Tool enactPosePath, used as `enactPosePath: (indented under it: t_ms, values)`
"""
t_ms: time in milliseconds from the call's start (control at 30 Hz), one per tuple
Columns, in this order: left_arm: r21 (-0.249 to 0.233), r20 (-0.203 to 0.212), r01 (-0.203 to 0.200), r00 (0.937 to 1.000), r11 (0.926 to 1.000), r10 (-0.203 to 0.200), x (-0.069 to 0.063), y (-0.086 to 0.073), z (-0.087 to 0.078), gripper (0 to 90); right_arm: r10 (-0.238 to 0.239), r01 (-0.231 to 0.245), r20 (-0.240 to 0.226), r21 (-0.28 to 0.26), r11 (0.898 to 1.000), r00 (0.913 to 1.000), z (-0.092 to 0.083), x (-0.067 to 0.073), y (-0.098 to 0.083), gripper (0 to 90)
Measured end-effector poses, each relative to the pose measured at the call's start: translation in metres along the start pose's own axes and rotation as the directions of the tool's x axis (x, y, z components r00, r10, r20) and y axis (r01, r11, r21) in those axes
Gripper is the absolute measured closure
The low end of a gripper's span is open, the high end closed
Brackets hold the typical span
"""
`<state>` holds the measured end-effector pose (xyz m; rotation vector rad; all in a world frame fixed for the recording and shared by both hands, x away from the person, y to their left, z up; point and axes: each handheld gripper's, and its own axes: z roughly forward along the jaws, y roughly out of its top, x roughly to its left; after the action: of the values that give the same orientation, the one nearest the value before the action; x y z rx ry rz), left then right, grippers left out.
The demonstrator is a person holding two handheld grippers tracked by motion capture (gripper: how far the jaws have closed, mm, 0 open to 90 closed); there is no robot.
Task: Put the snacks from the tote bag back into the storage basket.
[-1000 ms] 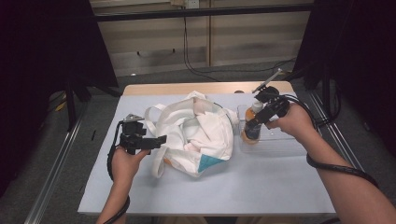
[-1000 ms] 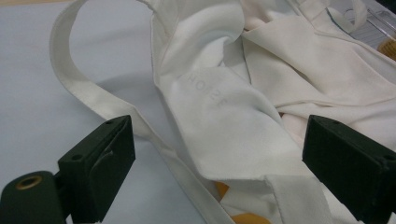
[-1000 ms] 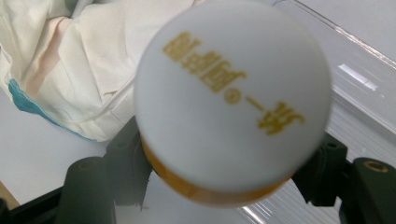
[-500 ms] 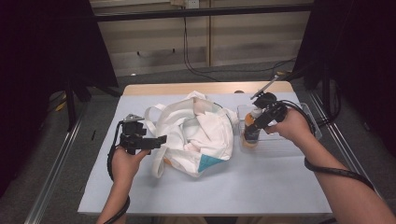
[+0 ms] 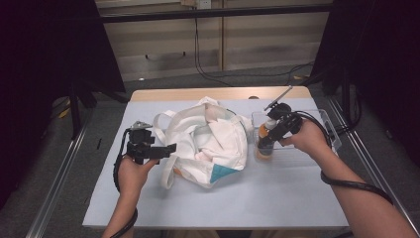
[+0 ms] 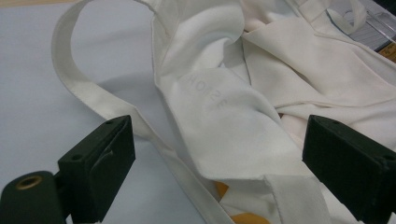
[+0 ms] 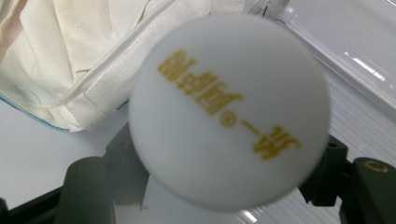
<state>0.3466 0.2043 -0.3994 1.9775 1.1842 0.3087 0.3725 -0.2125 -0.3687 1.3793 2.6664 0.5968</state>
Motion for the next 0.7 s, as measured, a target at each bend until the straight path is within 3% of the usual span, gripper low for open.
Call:
enactPosePath:
  t_ms: [367,700]
  values:
    - [0.002,-0.002,-0.003,1.0,1.0,0.003,0.0,0.0,0.0,9.4,0.009,-0.009,0.0,-0.045,0.999,1.0,-0.001,-0.001,-0.006,24.3]
    - [-0.003,-0.003,0.003,1.0,1.0,-0.003,-0.002,0.0,0.001,9.4,0.007,-0.007,0.008,-0.077,0.997,0.9999,-0.013,-0.002,-0.016,18.3]
